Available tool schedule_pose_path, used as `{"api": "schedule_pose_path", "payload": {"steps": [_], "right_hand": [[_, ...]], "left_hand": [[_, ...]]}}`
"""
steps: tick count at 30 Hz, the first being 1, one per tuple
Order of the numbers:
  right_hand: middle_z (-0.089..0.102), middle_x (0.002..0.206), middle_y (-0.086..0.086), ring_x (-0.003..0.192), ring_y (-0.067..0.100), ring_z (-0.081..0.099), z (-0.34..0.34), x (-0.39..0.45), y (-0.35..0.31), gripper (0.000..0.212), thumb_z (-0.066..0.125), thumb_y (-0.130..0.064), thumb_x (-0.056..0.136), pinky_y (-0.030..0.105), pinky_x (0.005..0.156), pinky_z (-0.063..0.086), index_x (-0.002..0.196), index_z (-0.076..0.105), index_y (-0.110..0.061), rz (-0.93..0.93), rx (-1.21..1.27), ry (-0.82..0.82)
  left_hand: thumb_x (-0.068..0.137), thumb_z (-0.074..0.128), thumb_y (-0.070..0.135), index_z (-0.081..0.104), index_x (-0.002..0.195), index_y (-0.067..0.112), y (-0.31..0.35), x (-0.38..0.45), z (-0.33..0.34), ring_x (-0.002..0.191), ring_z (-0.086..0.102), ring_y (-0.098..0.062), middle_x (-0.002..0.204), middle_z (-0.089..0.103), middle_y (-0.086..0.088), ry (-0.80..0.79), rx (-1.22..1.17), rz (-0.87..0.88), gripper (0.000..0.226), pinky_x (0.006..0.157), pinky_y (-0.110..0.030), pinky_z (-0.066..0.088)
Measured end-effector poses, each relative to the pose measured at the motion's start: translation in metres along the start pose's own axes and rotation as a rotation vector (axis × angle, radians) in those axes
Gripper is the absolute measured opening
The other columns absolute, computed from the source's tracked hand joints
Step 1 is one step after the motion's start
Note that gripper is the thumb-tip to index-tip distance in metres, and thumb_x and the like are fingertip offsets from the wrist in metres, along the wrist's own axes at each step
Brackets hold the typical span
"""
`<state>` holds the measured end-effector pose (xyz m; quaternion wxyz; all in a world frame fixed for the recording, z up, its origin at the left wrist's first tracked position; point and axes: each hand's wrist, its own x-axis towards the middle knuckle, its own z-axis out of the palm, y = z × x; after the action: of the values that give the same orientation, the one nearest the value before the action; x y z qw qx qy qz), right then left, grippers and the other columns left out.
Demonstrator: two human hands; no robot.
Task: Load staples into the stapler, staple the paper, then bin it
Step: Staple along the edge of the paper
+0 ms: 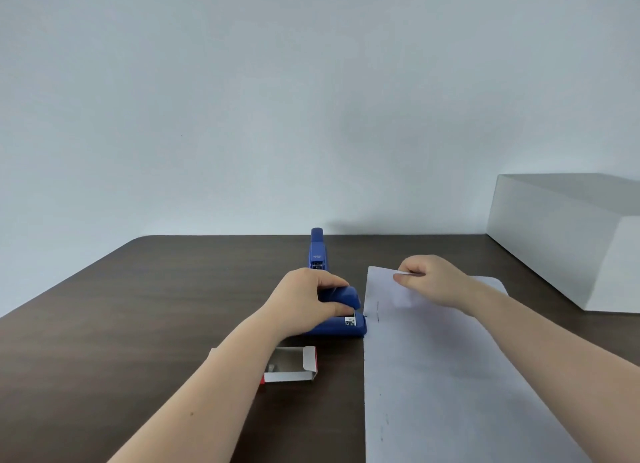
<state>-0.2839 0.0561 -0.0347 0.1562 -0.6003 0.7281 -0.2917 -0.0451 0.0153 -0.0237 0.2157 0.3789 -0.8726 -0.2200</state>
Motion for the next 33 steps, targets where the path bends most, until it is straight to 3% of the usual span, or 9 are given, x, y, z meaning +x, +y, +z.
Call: {"api": "schedule_pose_path", "payload": {"steps": [3, 5, 8, 14, 17, 20, 28, 30, 33], "right_hand": [[0.067, 0.089, -0.007, 0.093, 0.019, 0.058, -0.005, -0.005, -0.01, 0.018, 0.053, -0.027, 0.092, 0.035, 0.094, 0.038, 0.083, 0.066, -0.019, -0.033, -0.024, 0.048], [0.068, 0.098, -0.005, 0.099, 0.018, 0.058, -0.007, -0.008, -0.017, 0.019, 0.05, -0.025, 0.094, 0.035, 0.101, 0.034, 0.091, 0.067, -0.016, -0.047, -0.066, 0.097], [0.065, 0.091, -0.005, 0.092, 0.017, 0.057, -0.008, -0.007, -0.015, 0.019, 0.048, -0.021, 0.094, 0.036, 0.098, 0.035, 0.084, 0.064, -0.017, -0.027, -0.069, 0.117], [0.062, 0.08, -0.004, 0.076, 0.013, 0.055, -0.012, -0.015, -0.012, 0.018, 0.056, -0.019, 0.091, 0.023, 0.068, 0.041, 0.077, 0.066, -0.015, -0.035, 0.057, -0.028], [0.064, 0.083, -0.011, 0.086, 0.011, 0.06, 0.003, -0.014, -0.015, 0.017, 0.06, -0.036, 0.088, 0.028, 0.083, 0.046, 0.073, 0.064, -0.027, -0.078, -0.171, -0.124], [0.067, 0.092, -0.012, 0.098, 0.011, 0.059, 0.018, -0.011, -0.022, 0.019, 0.056, -0.045, 0.087, 0.034, 0.095, 0.037, 0.076, 0.062, -0.031, -0.126, -0.348, -0.131], [0.069, 0.101, -0.009, 0.1, 0.013, 0.058, 0.032, -0.001, -0.043, 0.03, 0.052, -0.049, 0.09, 0.037, 0.094, 0.036, 0.095, 0.068, -0.024, -0.164, -0.397, -0.089], [0.069, 0.101, -0.008, 0.1, 0.014, 0.059, 0.035, 0.001, -0.045, 0.03, 0.052, -0.048, 0.09, 0.038, 0.095, 0.035, 0.095, 0.068, -0.024, -0.162, -0.407, -0.081], [0.067, 0.094, -0.009, 0.096, 0.014, 0.058, 0.04, 0.003, -0.046, 0.029, 0.051, -0.047, 0.09, 0.038, 0.093, 0.035, 0.092, 0.067, -0.023, -0.143, -0.399, -0.062]], "left_hand": [[0.08, 0.072, 0.03, 0.066, 0.118, 0.026, 0.0, -0.002, 0.001, 0.105, 0.059, -0.01, 0.114, 0.067, 0.008, 0.013, -0.001, 0.002, 0.039, 0.095, -0.025, 0.045], [0.08, 0.072, 0.03, 0.066, 0.117, 0.026, 0.0, -0.003, 0.001, 0.105, 0.059, -0.011, 0.114, 0.067, 0.007, 0.025, -0.009, 0.002, 0.038, 0.095, -0.027, 0.046], [0.079, 0.073, 0.029, 0.066, 0.116, 0.026, -0.003, -0.005, 0.0, 0.104, 0.06, -0.01, 0.112, 0.068, 0.008, 0.028, -0.033, -0.001, 0.037, 0.096, -0.029, 0.047], [0.08, 0.072, 0.029, 0.065, 0.119, 0.026, -0.01, -0.01, -0.005, 0.106, 0.059, -0.009, 0.115, 0.066, 0.011, 0.033, -0.063, -0.018, 0.04, 0.097, -0.028, 0.044], [0.082, 0.07, 0.028, 0.064, 0.121, 0.026, -0.01, -0.01, -0.004, 0.108, 0.058, -0.008, 0.117, 0.066, 0.01, 0.031, -0.043, -0.001, 0.039, 0.098, -0.026, 0.043], [0.086, 0.066, 0.029, 0.064, 0.121, 0.025, -0.01, -0.011, -0.005, 0.106, 0.058, -0.007, 0.116, 0.065, 0.011, 0.053, -0.049, 0.016, 0.036, 0.094, -0.022, 0.041], [0.089, 0.06, 0.031, 0.067, 0.116, 0.022, -0.008, -0.012, -0.005, 0.099, 0.059, -0.007, 0.109, 0.068, 0.009, 0.062, -0.076, 0.02, 0.029, 0.086, -0.019, 0.043], [0.092, 0.054, 0.036, 0.07, 0.108, 0.021, -0.005, -0.01, -0.005, 0.088, 0.059, -0.005, 0.097, 0.068, 0.007, 0.073, -0.097, -0.007, 0.027, 0.077, -0.016, 0.042], [0.097, 0.035, 0.047, 0.068, 0.09, 0.01, 0.0, 0.0, -0.002, 0.069, 0.051, -0.013, 0.079, 0.061, -0.003, 0.071, -0.028, -0.113, 0.05, 0.065, -0.023, 0.038]]}}
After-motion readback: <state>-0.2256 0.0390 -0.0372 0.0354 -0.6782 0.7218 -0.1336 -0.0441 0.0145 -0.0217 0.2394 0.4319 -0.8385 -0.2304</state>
